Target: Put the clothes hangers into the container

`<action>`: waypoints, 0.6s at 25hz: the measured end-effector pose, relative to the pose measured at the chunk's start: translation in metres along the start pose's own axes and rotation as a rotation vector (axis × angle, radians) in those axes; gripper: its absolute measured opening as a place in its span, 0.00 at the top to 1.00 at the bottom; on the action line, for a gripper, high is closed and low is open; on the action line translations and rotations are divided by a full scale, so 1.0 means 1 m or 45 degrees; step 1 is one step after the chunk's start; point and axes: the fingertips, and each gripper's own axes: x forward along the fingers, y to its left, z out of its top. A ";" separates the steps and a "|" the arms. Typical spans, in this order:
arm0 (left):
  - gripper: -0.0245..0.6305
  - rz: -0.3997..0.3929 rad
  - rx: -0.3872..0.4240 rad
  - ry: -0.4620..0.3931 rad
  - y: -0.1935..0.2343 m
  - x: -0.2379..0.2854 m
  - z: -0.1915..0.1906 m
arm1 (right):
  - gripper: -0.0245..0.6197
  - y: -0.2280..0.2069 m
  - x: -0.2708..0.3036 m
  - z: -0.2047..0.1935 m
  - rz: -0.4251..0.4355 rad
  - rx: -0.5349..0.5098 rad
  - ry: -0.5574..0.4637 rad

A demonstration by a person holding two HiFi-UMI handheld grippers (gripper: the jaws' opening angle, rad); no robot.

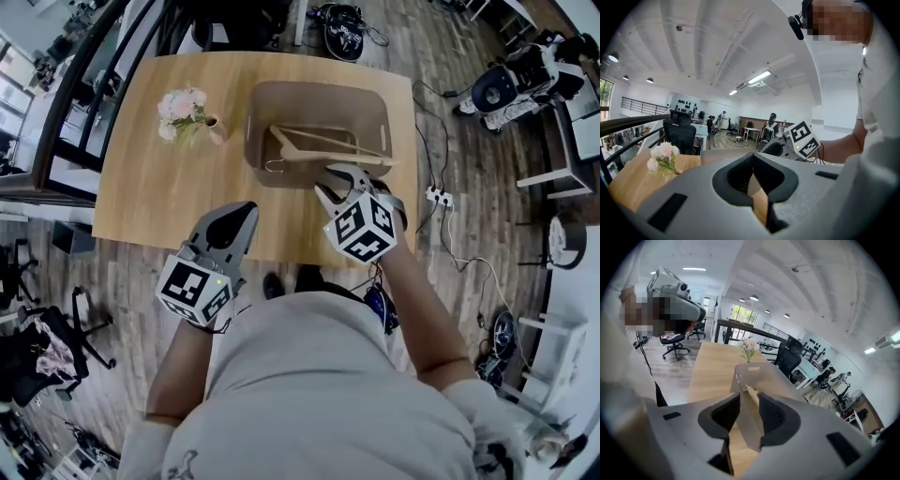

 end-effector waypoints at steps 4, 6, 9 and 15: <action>0.95 -0.027 0.022 -0.017 -0.007 -0.011 0.005 | 0.77 0.016 -0.025 0.007 -0.023 0.119 -0.092; 0.95 -0.039 0.033 -0.026 -0.010 -0.017 0.007 | 0.78 0.022 -0.036 0.010 -0.035 0.183 -0.136; 0.95 -0.040 0.040 -0.031 -0.012 -0.027 0.010 | 0.80 0.029 -0.051 0.015 -0.056 0.271 -0.216; 0.95 -0.051 0.046 -0.033 -0.018 -0.048 0.010 | 0.89 0.043 -0.080 0.029 -0.120 0.309 -0.333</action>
